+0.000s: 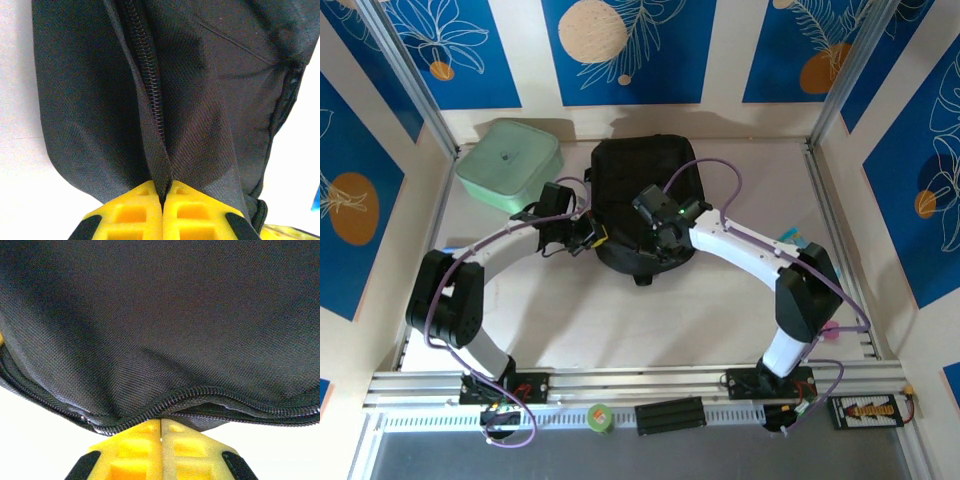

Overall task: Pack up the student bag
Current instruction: Zip the student bag at the center of the table.

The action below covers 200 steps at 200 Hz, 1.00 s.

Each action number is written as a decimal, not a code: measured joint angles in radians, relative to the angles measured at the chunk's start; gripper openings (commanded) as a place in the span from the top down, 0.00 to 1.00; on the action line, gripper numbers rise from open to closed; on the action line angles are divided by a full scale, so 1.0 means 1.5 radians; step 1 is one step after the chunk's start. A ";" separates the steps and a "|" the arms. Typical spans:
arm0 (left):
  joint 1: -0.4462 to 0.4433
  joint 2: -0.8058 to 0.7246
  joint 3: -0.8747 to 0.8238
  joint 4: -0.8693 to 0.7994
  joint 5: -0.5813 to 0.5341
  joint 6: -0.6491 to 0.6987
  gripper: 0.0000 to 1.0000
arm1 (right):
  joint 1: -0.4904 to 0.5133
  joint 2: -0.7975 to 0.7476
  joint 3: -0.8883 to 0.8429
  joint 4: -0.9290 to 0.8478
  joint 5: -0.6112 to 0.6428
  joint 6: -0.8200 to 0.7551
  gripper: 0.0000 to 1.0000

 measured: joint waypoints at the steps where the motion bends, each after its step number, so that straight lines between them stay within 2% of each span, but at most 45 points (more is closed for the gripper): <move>1: 0.000 0.000 0.000 0.000 -0.001 0.000 1.00 | 0.000 -0.002 -0.001 0.000 0.001 0.000 1.00; 78: -0.001 -0.004 0.002 0.000 0.002 0.000 1.00 | 0.019 -0.036 0.018 -0.022 0.049 -0.009 1.00; 125: -0.001 -0.004 0.003 -0.001 0.007 0.002 1.00 | -0.012 -0.023 -0.047 0.011 0.043 0.010 1.00; 163: -0.002 -0.004 0.003 -0.003 0.007 0.012 1.00 | -0.017 -0.024 -0.049 0.021 0.044 0.013 1.00; 200: 0.001 -0.004 0.009 -0.003 0.007 0.020 1.00 | -0.024 -0.064 -0.054 0.056 0.008 -0.038 1.00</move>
